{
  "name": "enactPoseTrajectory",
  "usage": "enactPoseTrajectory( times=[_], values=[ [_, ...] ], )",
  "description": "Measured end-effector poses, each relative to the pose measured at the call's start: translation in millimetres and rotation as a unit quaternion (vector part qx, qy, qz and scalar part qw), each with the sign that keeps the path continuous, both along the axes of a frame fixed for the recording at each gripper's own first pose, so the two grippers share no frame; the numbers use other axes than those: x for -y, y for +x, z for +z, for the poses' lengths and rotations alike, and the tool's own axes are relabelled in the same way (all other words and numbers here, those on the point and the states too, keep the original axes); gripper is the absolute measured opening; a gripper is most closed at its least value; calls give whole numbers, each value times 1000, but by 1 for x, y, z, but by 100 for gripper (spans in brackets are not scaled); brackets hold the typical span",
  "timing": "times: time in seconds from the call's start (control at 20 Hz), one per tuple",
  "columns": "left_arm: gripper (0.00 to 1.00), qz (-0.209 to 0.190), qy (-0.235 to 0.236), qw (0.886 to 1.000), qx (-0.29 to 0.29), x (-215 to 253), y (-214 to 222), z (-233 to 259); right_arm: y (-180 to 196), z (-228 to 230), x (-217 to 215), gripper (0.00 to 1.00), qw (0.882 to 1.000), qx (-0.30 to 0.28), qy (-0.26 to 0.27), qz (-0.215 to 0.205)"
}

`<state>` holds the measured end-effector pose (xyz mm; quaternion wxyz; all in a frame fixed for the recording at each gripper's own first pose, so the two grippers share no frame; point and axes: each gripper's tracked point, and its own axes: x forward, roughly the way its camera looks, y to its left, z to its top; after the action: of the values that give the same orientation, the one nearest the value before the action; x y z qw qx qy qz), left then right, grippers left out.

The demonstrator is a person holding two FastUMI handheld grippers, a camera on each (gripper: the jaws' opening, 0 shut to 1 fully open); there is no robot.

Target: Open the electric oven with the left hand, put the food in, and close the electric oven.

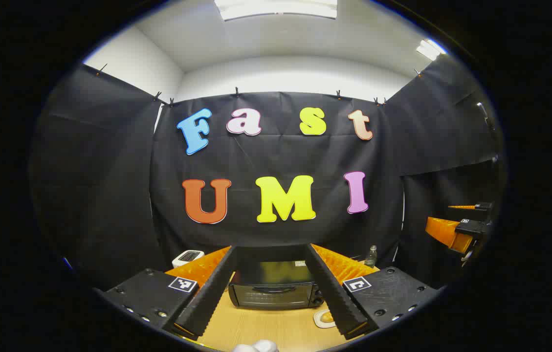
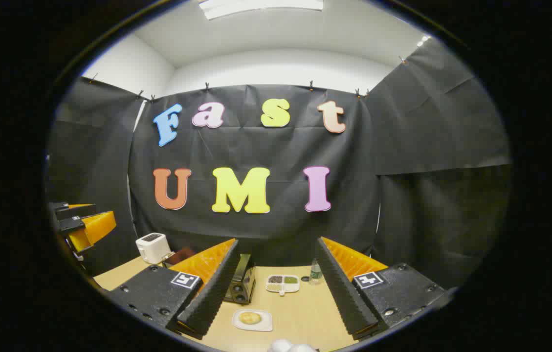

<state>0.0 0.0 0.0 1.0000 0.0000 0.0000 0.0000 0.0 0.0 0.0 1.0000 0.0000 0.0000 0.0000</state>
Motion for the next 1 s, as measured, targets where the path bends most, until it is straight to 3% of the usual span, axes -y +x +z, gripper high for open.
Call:
enactPoseTrajectory(
  times=[0.7, 1.0],
  values=[
    [93, 9, 12, 1000, 8, -3, 10, -6, 11, -2, -3, 99, 1000, -2, -3, 8],
    [93, 13, 2, 1000, -15, 0, 27, -57, 13, -3, 0, 99, 1000, -1, 6, 14]
  ],
)
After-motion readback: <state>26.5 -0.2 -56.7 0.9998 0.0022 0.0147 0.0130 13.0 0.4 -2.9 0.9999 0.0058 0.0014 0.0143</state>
